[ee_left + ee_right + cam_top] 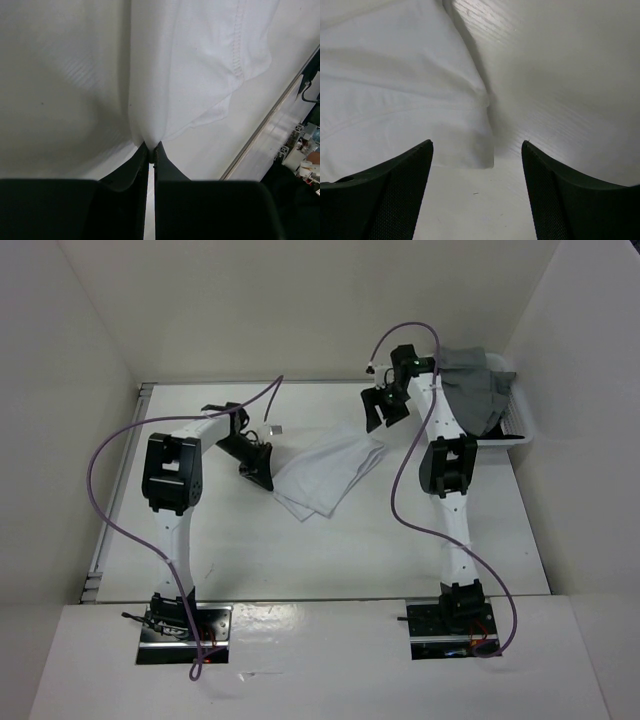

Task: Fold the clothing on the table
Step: Fold the skirt

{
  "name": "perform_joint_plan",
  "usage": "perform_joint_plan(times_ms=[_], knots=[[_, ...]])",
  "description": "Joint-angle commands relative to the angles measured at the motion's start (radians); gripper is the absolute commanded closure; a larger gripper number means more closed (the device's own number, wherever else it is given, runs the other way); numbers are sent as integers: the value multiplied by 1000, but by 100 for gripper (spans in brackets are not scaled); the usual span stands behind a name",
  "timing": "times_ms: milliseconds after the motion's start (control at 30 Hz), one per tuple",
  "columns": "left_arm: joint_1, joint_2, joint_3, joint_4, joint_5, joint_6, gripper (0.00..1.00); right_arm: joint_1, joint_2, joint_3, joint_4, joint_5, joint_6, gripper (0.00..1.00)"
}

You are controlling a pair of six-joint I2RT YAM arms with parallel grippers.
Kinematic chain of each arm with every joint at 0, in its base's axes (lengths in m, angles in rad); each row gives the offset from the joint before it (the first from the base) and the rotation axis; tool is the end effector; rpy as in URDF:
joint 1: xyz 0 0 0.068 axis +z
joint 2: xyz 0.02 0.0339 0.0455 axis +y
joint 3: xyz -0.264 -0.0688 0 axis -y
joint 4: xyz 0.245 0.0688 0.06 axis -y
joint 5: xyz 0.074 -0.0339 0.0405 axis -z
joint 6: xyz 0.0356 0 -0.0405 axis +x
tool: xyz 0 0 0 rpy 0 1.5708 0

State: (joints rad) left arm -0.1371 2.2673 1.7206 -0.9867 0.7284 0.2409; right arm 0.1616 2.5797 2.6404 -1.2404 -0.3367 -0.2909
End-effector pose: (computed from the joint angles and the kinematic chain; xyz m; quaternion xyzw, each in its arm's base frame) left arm 0.4263 -0.0827 0.1394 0.1821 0.9164 -0.3548 0.0359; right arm 0.5166 0.0961 0.2294 -0.2487 0.9351 0.1516 0.2018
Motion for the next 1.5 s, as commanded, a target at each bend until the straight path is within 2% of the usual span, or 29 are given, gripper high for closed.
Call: perform_joint_plan(times_ms=[0,433,633,767,800,967,1233,1300,1333,1433,1467], knots=[[-9,-18,20,-20,46,54,97,9,19,-3,-51,-102,-53,24],[-9,-9,20,-20,17,54,97,-2,106,-31,-51,-133,-73,24],[1,-9,2,-10,17,63,97,-30,148,-74,-51,-133,-91,31],[1,-18,-19,-1,17,63,97,-30,148,-121,-51,-160,-102,40],[1,-18,-29,-1,8,63,97,-30,148,-134,-51,-173,-102,46],[1,-18,-29,-1,8,63,97,1,126,-233,-51,-197,-146,52],[1,-18,-29,-1,8,63,97,12,99,-335,-51,-236,-175,52],[1,-18,-29,-1,8,63,97,21,89,-355,-41,-236,-175,58],[1,-18,-29,-1,8,63,97,21,89,-355,-41,-236,-175,67],[1,-18,-29,-1,8,63,97,21,79,-364,-21,-226,-175,84],[1,-18,-29,-1,8,63,97,21,79,-364,-21,-213,-165,97]])
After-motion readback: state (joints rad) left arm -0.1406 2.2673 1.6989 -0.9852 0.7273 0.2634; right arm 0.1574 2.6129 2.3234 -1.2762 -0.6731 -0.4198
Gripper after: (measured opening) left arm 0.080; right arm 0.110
